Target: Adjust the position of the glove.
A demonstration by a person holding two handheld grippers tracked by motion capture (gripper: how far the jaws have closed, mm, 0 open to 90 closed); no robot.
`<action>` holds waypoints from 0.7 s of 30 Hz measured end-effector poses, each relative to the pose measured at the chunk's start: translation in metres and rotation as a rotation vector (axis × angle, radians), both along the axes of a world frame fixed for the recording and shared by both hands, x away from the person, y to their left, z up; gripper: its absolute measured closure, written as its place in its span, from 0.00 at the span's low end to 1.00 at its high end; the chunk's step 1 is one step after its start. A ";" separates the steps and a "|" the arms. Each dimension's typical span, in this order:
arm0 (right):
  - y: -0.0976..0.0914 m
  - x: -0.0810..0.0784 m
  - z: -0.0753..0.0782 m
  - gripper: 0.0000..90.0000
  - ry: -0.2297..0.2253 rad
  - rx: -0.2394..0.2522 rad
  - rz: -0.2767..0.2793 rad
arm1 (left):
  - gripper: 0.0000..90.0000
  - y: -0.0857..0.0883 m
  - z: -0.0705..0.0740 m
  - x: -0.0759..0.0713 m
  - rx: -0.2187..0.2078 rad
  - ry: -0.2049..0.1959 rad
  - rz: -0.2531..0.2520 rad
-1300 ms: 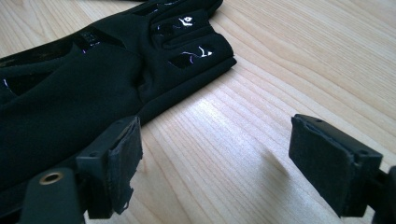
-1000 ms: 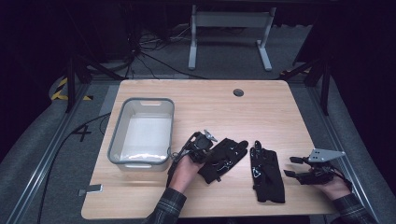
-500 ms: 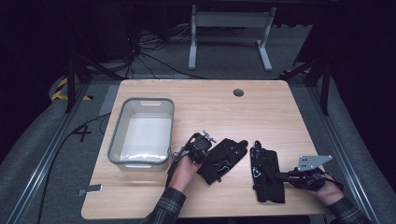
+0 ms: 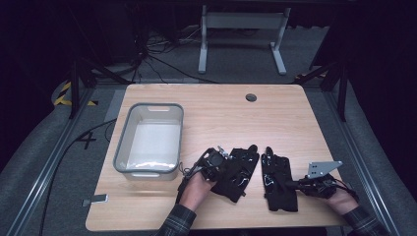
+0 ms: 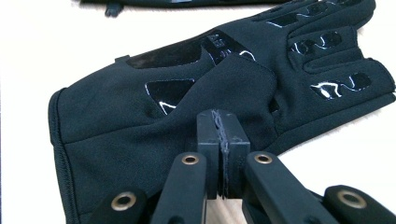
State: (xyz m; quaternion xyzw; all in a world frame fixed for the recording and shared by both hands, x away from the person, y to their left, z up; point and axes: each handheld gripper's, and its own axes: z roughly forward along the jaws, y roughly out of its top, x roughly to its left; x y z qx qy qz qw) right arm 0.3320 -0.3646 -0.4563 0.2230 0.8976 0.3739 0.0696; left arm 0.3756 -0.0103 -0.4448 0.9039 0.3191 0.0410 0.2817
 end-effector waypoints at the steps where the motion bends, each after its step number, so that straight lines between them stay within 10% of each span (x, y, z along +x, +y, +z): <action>1: 0.001 0.001 0.000 1.00 0.000 -0.001 0.003 | 1.00 -0.001 0.000 -0.002 0.000 0.000 -0.006; 21: 0.018 0.021 0.001 1.00 -0.005 -0.012 0.026 | 0.99 -0.016 -0.003 -0.026 -0.046 0.011 -0.073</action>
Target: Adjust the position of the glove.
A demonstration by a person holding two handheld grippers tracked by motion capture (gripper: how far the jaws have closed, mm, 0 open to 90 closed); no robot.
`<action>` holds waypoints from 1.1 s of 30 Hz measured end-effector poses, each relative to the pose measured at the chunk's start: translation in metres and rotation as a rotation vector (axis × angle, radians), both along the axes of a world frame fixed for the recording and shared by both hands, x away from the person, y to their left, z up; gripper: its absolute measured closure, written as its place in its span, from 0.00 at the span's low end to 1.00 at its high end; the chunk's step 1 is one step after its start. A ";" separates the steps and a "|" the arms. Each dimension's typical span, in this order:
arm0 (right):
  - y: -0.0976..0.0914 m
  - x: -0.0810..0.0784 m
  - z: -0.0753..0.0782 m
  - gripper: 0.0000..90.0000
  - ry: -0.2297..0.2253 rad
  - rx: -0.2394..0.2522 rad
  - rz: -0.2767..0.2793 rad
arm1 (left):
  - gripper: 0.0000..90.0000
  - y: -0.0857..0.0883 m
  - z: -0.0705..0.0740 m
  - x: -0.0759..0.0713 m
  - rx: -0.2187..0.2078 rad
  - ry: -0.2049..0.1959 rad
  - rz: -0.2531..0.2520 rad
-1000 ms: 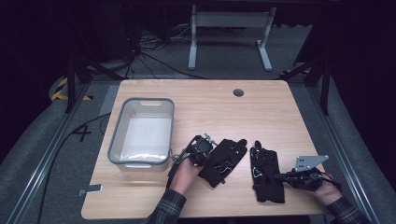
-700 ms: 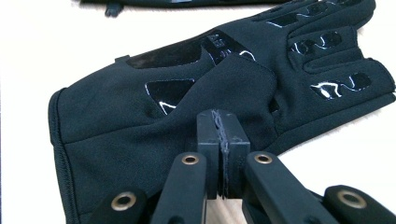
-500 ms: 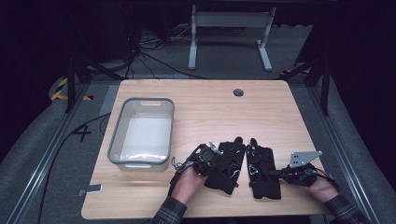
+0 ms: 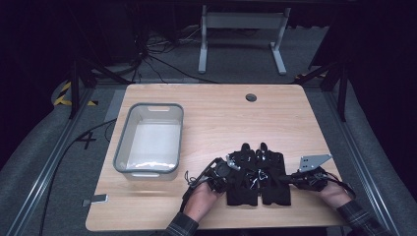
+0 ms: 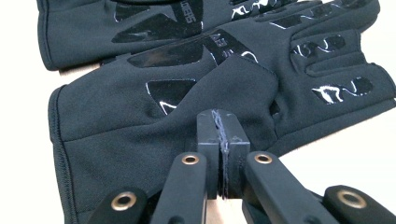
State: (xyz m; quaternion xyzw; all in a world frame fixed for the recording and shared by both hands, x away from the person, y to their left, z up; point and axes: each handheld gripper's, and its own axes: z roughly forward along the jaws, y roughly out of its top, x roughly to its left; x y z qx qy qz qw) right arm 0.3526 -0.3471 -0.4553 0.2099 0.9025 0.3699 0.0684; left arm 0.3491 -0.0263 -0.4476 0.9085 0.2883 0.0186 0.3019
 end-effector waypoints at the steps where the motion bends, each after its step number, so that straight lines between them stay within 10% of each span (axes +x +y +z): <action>1: 0.000 0.000 0.000 1.00 0.001 -0.002 0.002 | 0.99 -0.001 0.000 0.000 0.000 0.000 -0.001; 12: -0.003 0.002 0.003 1.00 -0.011 0.002 -0.011 | 0.87 0.009 0.006 0.004 -0.042 -0.028 0.060; 20: -0.004 0.001 0.002 1.00 -0.011 0.001 -0.015 | 0.49 0.013 -0.002 0.017 -0.123 0.014 0.143; 27: -0.004 0.002 0.001 1.00 -0.010 -0.007 -0.013 | 0.51 0.007 -0.008 0.019 -0.114 0.010 0.149; 33: -0.004 0.001 0.000 1.00 -0.010 -0.006 -0.014 | 0.77 0.002 -0.009 0.014 -0.061 -0.060 0.150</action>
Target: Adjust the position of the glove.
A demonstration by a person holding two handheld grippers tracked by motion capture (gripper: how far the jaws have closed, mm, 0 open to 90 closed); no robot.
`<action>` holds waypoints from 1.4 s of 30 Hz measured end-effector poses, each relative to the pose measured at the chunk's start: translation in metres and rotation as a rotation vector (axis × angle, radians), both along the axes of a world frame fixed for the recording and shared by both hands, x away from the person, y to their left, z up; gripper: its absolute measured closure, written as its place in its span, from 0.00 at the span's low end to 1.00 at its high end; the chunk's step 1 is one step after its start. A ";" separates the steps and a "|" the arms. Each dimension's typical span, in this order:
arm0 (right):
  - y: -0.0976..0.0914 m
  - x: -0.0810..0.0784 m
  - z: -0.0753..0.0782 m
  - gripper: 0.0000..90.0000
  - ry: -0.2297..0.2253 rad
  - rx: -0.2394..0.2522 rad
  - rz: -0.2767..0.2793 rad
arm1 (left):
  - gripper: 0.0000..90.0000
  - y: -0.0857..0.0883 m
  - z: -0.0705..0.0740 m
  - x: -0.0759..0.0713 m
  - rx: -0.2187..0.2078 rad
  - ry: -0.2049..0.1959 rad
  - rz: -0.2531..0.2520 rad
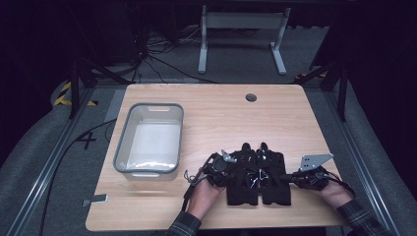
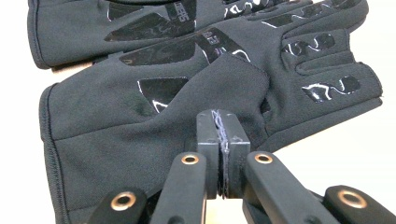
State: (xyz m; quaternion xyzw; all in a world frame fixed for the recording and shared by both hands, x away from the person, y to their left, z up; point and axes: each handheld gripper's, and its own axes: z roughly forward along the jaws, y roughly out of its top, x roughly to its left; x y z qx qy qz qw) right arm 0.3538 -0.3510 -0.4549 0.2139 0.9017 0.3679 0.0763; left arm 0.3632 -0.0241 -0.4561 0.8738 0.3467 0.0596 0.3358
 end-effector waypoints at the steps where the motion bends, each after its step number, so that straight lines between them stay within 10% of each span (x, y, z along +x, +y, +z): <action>1: 0.000 0.000 0.000 1.00 -0.001 0.001 -0.001 | 0.81 0.000 0.000 0.000 0.001 -0.001 0.001; 8: 0.000 0.000 0.000 1.00 -0.003 -0.002 0.001 | 0.92 -0.001 0.002 -0.001 0.006 0.000 0.000; 25: 0.004 0.000 0.000 1.00 -0.002 0.002 0.009 | 0.95 0.007 0.035 0.003 -0.170 -0.002 -0.032; 42: 0.021 0.009 -0.001 1.00 0.001 0.007 0.038 | 0.96 -0.001 0.056 0.015 -0.198 -0.068 -0.085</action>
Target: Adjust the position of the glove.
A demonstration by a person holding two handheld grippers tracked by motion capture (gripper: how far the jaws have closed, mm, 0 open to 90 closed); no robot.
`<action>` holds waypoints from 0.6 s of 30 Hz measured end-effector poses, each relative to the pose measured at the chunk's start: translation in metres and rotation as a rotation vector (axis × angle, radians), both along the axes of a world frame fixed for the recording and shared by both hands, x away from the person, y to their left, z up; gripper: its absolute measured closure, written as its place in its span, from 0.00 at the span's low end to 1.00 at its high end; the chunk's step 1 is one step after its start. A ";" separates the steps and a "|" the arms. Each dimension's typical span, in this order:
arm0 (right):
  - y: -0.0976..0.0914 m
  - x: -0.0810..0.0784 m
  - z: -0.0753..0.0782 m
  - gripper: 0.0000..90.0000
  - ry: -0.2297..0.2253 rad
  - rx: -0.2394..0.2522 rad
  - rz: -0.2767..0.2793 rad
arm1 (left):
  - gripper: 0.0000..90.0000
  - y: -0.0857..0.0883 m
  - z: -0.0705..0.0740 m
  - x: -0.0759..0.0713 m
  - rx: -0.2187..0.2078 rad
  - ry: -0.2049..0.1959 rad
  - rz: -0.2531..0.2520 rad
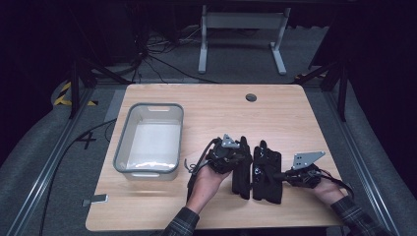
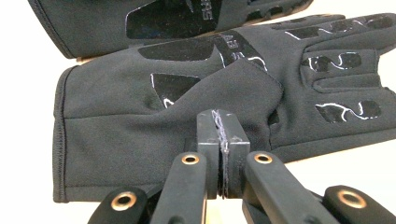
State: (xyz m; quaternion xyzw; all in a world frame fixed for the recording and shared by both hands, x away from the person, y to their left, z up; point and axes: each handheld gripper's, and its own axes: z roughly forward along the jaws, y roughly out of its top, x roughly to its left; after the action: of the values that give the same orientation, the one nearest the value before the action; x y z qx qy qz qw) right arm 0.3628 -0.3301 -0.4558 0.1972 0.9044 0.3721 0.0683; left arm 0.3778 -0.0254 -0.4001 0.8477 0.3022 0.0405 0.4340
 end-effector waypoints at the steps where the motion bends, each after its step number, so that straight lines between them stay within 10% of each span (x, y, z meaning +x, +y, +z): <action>1: 0.001 0.000 0.000 1.00 -0.004 0.001 0.002 | 0.96 -0.002 0.001 0.000 0.003 -0.006 -0.004; 18: 0.006 0.006 -0.002 1.00 0.002 0.020 0.002 | 0.97 -0.035 0.016 0.006 -0.021 -0.042 -0.069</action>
State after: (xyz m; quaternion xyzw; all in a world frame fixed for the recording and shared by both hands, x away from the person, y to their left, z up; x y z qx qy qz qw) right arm 0.3692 -0.3240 -0.4575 0.1975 0.9009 0.3810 0.0652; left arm 0.3842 -0.0602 -0.3845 0.8519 0.2640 0.0403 0.4505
